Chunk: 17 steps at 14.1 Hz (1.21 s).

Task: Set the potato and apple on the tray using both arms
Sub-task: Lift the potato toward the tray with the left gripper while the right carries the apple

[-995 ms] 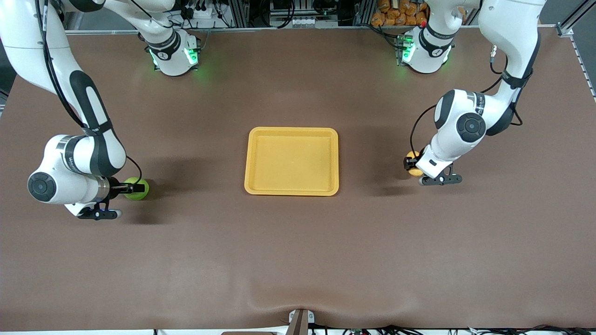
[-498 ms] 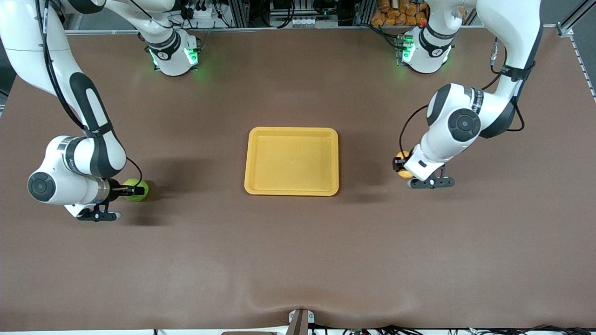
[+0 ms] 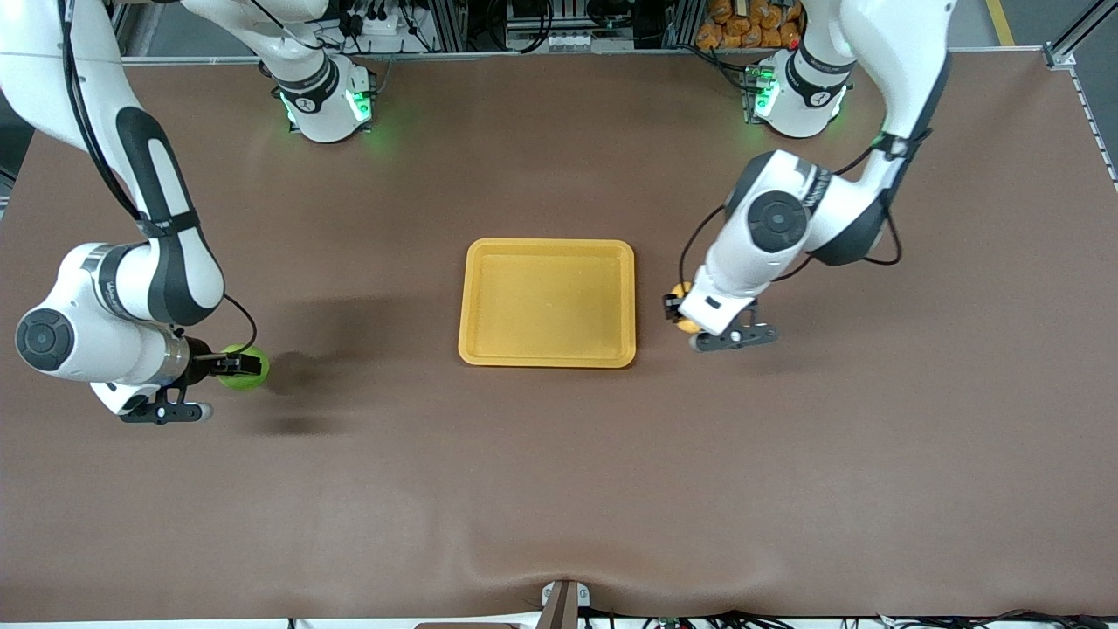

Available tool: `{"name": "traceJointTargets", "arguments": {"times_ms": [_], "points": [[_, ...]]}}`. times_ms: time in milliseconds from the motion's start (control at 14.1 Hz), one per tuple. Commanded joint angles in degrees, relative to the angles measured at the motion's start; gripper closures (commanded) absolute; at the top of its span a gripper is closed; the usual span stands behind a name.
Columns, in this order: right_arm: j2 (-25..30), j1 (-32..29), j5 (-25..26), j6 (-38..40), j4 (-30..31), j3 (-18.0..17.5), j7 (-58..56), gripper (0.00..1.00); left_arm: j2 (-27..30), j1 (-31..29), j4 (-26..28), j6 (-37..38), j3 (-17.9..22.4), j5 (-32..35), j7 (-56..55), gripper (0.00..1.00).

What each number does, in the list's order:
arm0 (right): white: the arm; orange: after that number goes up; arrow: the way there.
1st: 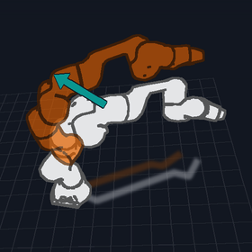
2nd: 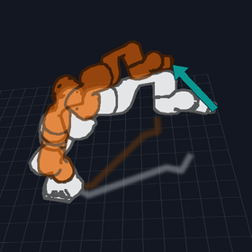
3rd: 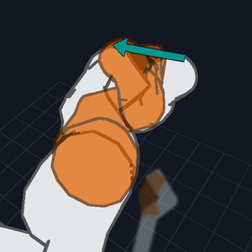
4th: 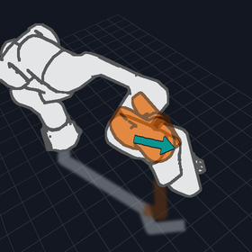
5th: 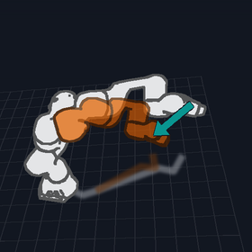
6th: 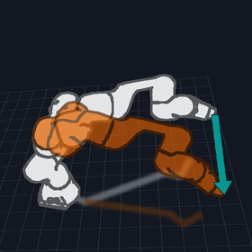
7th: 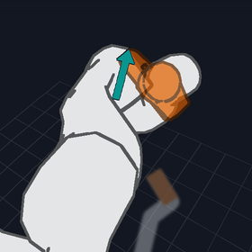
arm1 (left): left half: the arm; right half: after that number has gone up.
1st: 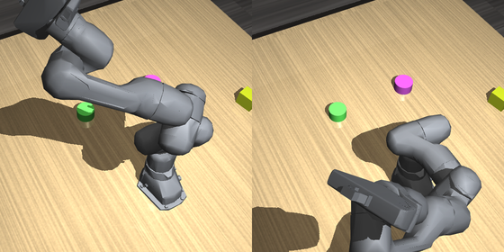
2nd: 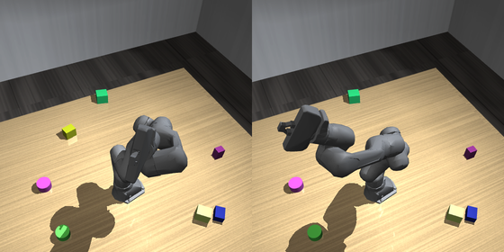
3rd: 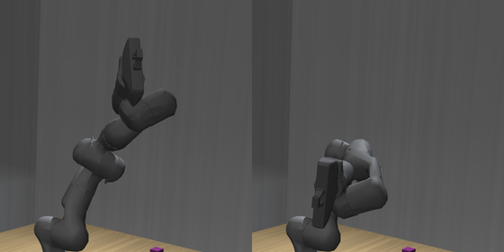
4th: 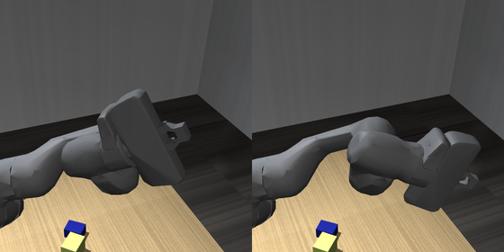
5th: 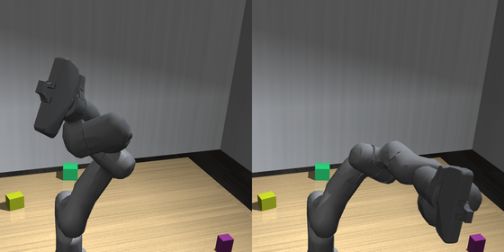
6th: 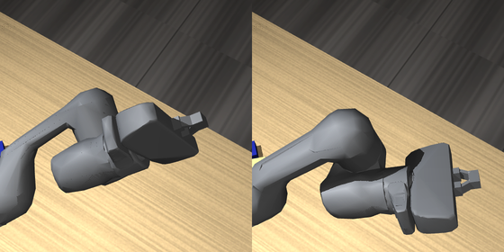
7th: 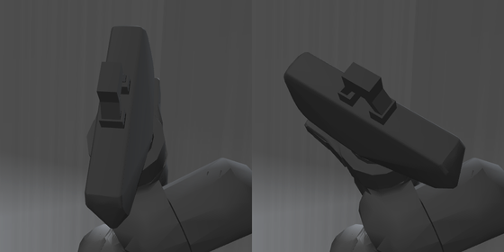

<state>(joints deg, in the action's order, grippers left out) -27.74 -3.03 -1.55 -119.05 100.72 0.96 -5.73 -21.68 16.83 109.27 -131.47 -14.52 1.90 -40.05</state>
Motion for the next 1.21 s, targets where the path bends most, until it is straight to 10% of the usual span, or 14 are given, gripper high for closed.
{"name": "traceJointTargets", "arguments": {"times_ms": [0,569,1137], "points": [[2.8,2.7,-0.9,4.8,0.4,-0.2,0.5,0.42,-4.7,3.1,-6.3,1.5,0.4,0.6,-3.2,1.00],[5.3,4.5,-14.7,15.7,-3.1,-6.6,1.0,0.42,-12.1,10.7,-10.8,1.7,0.9,7.5,-8.9,1.00],[5.0,13.9,-15.1,13.2,-2.8,-6.4,11.1,0.46,-17.5,11.6,-15.9,1.7,1.0,8.8,-10.1,1.00]]}}
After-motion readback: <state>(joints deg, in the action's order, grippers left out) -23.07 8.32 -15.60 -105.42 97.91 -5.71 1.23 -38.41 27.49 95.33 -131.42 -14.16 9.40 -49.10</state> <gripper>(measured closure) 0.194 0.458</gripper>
